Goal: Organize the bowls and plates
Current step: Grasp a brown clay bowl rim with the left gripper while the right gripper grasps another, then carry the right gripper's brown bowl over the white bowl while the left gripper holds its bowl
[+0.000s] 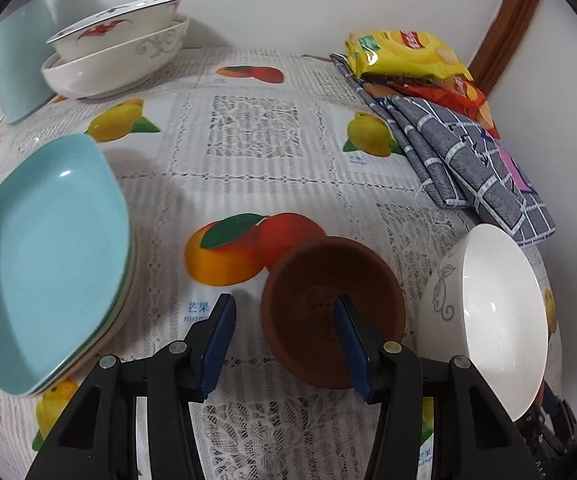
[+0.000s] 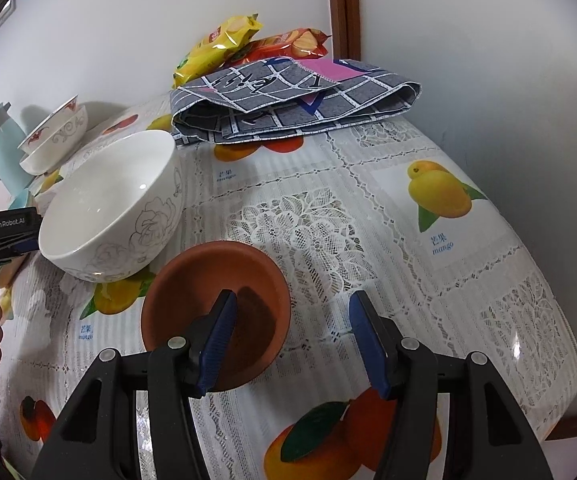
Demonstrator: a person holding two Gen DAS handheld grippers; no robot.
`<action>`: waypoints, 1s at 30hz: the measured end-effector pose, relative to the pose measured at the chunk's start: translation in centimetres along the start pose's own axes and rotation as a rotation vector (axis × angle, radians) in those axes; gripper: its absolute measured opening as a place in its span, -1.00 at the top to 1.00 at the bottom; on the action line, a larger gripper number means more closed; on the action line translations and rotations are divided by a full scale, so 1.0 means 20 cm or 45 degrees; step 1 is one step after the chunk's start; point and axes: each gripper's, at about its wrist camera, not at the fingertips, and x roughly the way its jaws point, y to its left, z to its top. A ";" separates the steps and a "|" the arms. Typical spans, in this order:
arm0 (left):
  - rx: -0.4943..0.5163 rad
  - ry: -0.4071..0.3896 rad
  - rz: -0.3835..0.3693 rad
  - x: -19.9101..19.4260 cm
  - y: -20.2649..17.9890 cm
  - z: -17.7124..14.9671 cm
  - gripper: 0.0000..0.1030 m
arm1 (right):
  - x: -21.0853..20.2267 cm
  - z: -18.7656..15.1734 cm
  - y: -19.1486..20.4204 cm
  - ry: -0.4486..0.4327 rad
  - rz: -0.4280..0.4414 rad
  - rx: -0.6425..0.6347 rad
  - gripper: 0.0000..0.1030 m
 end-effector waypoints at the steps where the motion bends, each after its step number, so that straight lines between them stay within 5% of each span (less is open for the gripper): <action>1: 0.011 0.002 0.001 0.00 -0.01 0.00 0.16 | 0.00 0.00 0.00 -0.001 -0.002 0.000 -0.12; 8: 0.021 0.007 -0.016 0.01 -0.02 0.01 0.50 | 0.00 0.01 -0.01 -0.004 0.000 0.014 0.19; 13: -0.017 0.010 -0.067 0.01 0.01 0.01 0.69 | 0.00 0.02 0.02 0.011 0.034 0.004 0.66; 30: 0.047 -0.012 -0.110 -0.12 0.04 -0.04 0.82 | -0.09 0.00 0.05 0.014 0.026 0.083 0.83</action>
